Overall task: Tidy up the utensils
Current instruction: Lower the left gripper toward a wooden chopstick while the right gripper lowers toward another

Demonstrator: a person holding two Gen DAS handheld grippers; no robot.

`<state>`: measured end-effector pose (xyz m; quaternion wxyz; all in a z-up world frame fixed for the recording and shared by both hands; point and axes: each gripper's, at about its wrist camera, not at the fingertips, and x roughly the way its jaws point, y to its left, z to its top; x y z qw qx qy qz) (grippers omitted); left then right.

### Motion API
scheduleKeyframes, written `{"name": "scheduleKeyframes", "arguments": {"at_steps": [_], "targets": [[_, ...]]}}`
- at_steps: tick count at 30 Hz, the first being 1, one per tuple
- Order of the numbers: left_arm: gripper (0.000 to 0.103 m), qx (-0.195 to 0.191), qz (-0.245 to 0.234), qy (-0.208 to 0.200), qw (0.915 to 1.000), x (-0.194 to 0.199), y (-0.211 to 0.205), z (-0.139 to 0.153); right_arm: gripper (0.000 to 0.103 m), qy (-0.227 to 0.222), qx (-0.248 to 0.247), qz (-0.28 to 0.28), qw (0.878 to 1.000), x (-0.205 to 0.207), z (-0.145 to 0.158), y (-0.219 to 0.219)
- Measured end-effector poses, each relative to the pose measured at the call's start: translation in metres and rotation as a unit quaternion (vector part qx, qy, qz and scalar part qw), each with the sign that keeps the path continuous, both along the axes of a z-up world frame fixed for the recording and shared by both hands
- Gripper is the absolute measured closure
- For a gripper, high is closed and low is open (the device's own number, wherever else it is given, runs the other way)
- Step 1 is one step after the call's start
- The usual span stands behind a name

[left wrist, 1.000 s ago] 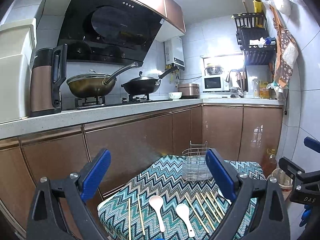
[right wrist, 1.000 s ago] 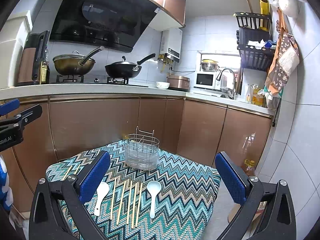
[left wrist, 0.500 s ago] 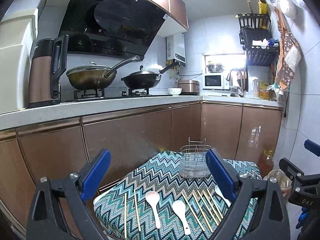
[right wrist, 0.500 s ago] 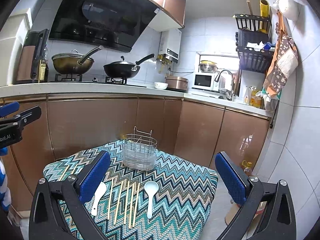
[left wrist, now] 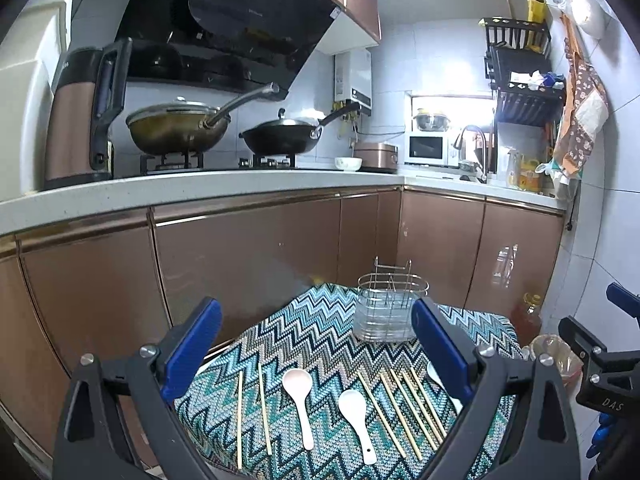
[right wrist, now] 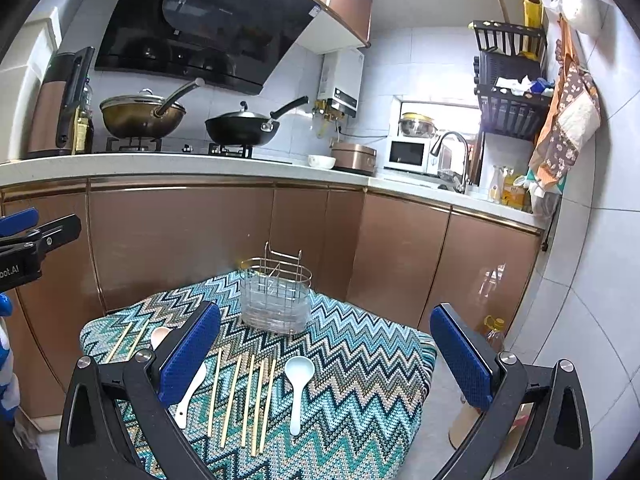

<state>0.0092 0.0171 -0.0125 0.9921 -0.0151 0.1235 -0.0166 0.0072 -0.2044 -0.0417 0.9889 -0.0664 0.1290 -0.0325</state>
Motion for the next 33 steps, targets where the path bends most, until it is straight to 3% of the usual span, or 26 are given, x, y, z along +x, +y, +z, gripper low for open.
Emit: {"name": "scheduleKeyframes", "arguments": {"at_steps": [8,17,19,25,27,33], "targets": [[0.007,0.000,0.006,0.041,0.9991,0.032,0.020,-0.014,0.000,0.042,0.027,0.009,0.999,0.031,-0.016,-0.018],[0.008,-0.044,-0.015,0.139,0.9893,0.082,0.057,-0.045,0.001,0.107,0.055,0.043,0.992,0.077,-0.035,-0.032],[0.008,-0.055,-0.022,0.160,0.9853,0.093,0.062,-0.054,0.007,0.136,0.072,0.060,0.986,0.094,-0.043,-0.034],[0.009,-0.072,-0.035,0.225,0.9711,0.125,0.071,-0.083,0.048,0.228,0.125,0.128,0.957,0.141,-0.070,-0.028],[0.009,-0.083,-0.038,0.246,0.9650,0.136,0.074,-0.092,0.063,0.266,0.141,0.153,0.941,0.160,-0.083,-0.022],[0.009,-0.108,-0.040,0.301,0.9465,0.169,0.087,-0.114,0.084,0.374,0.164,0.184,0.894,0.222,-0.125,-0.002]]}}
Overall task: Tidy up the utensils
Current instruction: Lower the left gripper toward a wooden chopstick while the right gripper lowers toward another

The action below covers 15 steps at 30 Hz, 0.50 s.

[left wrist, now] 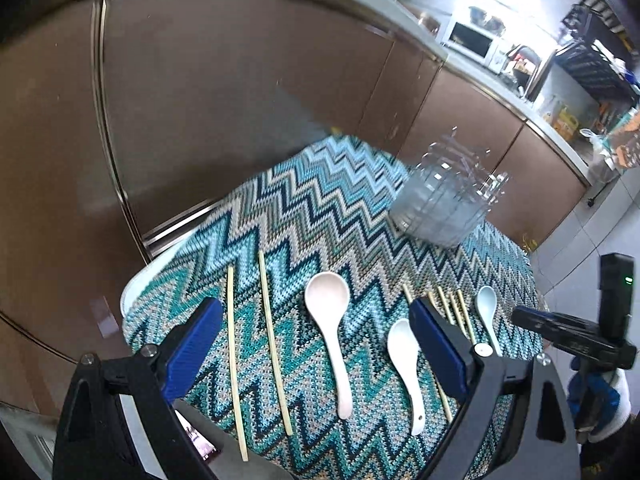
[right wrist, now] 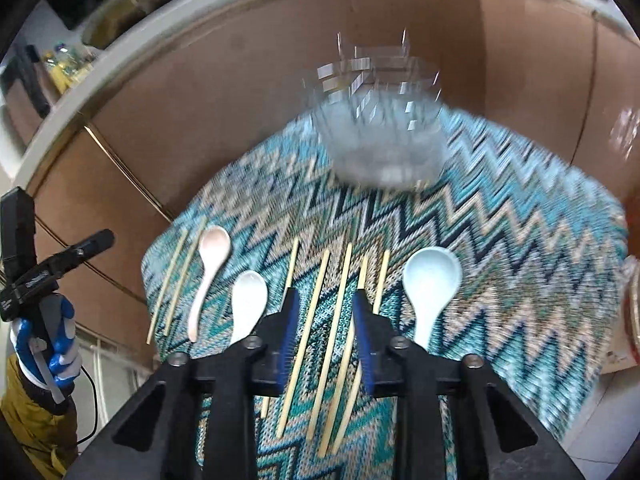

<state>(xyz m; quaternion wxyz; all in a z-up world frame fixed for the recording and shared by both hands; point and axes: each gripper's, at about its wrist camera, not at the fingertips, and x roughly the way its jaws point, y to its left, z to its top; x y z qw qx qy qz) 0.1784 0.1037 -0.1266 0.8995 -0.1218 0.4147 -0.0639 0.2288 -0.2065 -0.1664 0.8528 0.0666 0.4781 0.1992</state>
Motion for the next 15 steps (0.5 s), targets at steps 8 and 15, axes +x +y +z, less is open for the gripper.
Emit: {"name": "scheduleKeyframes", "arguments": {"at_steps": [8,15], "targets": [[0.010,-0.015,-0.003,0.060,0.9981,0.045,0.012,-0.029,0.088,0.089,-0.037,0.015,0.995,0.064,-0.051,0.023],[0.012,-0.024,-0.002,0.095,0.9952,0.072,0.024,-0.051,0.089,0.113,-0.060,0.018,0.992,0.086,-0.072,0.030]]}}
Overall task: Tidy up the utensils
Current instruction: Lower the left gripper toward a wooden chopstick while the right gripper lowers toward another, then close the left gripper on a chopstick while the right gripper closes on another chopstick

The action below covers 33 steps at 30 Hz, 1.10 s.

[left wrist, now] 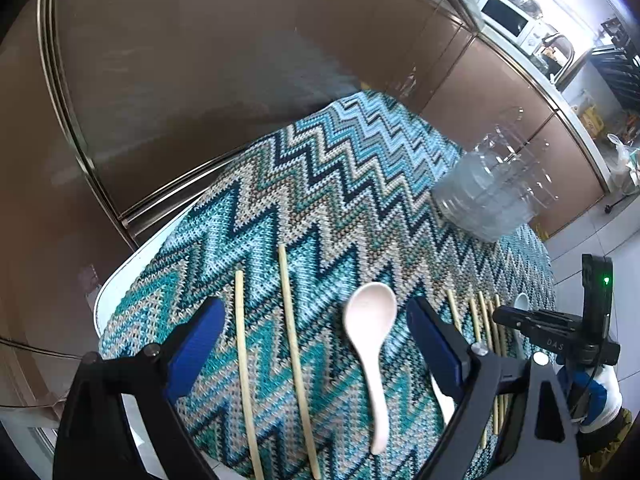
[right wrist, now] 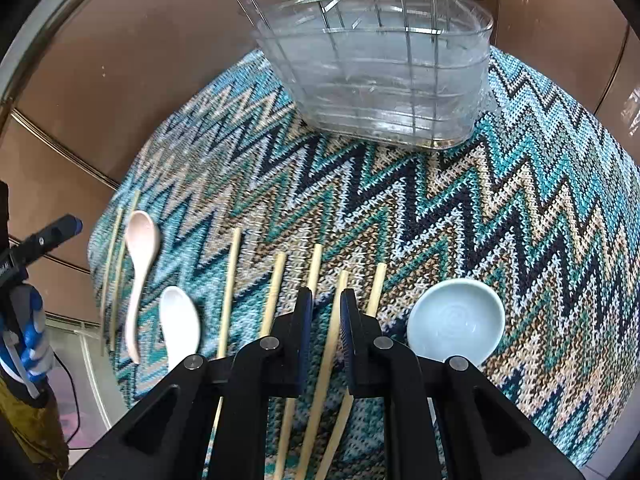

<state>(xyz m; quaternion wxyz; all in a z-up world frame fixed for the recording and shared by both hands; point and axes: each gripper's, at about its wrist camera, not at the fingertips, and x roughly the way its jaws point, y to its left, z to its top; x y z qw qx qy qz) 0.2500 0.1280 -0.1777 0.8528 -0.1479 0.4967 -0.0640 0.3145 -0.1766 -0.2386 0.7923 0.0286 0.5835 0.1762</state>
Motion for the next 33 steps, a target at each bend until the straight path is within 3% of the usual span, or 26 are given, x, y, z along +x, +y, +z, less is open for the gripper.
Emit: {"name": "scheduleKeyframes", "arguments": {"at_steps": [6,11,15,26,33], "targets": [[0.014,-0.003,-0.015,0.012,0.9998,0.008,-0.006,-0.009,0.089,0.013,-0.004,0.000,1.000,0.010,-0.013,-0.001],[0.030,-0.006,-0.012,0.042,0.9990,0.022,-0.007,-0.022,0.089,0.019,0.000,0.000,1.000,0.016,-0.017,0.003],[0.035,-0.004,-0.011,0.059,0.9982,0.031,-0.007,-0.028,0.089,0.025,0.000,0.001,1.000,0.016,-0.017,0.002],[0.064,0.007,-0.011,0.101,0.9948,0.051,0.000,-0.044,0.091,0.033,0.006,0.003,0.999,0.023,-0.022,0.005],[0.074,0.023,-0.012,0.110,0.9936,0.062,0.000,-0.048,0.091,0.031,0.005,0.006,0.999,0.021,-0.022,0.002]]}}
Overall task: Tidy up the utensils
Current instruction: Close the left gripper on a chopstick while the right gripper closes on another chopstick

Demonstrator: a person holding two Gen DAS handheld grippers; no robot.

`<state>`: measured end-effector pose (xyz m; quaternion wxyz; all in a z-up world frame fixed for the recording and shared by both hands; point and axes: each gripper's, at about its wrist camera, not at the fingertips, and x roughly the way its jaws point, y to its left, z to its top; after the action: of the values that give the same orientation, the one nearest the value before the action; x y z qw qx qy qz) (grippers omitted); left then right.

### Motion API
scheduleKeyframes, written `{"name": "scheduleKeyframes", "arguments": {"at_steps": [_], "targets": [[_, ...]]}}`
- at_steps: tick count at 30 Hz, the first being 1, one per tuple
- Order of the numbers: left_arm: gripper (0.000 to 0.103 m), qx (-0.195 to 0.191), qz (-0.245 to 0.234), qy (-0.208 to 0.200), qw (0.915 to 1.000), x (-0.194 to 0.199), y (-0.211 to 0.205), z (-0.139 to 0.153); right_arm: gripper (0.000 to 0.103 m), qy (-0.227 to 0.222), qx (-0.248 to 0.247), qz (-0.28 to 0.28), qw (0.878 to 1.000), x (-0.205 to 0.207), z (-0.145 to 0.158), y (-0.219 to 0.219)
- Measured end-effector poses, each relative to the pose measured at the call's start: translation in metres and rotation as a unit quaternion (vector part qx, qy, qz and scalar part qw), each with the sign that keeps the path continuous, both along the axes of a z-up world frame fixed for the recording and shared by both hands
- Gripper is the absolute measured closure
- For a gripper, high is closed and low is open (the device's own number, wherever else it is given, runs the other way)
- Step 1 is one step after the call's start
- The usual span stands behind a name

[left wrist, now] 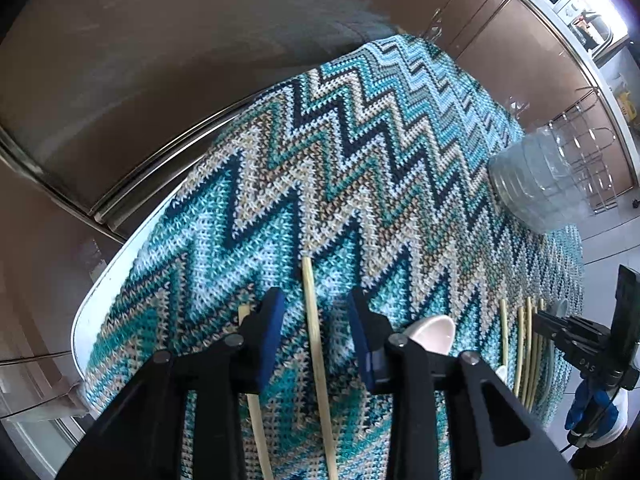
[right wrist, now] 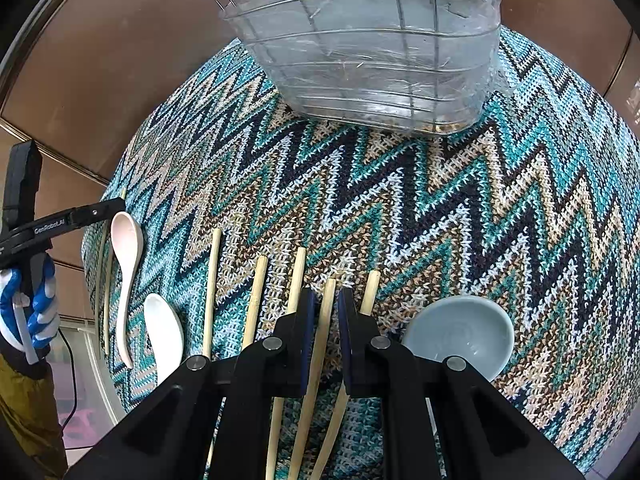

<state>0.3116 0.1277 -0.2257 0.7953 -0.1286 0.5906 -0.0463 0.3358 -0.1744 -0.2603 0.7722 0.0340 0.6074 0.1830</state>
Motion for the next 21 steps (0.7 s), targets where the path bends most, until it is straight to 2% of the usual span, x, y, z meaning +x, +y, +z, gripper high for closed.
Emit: {"name": "scheduleKeyframes", "arguments": {"at_steps": [10,17,21], "targets": [[0.085,0.020,-0.010,0.012,0.9997,0.0091,-0.0047,-0.0025,0.091,0.002,-0.003,0.002,1.000,0.0020,0.0001,0.0013],[0.096,0.023,0.008,0.013,0.9996,0.0098,-0.0022,-0.0040,0.093,0.002,-0.011,0.002,1.000,0.0031,-0.0006,0.0065],[0.097,0.025,0.017,0.012,0.9995,0.0091,-0.0011,-0.0042,0.095,0.001,-0.011,0.002,1.000,0.0034,-0.0013,0.0071]]}}
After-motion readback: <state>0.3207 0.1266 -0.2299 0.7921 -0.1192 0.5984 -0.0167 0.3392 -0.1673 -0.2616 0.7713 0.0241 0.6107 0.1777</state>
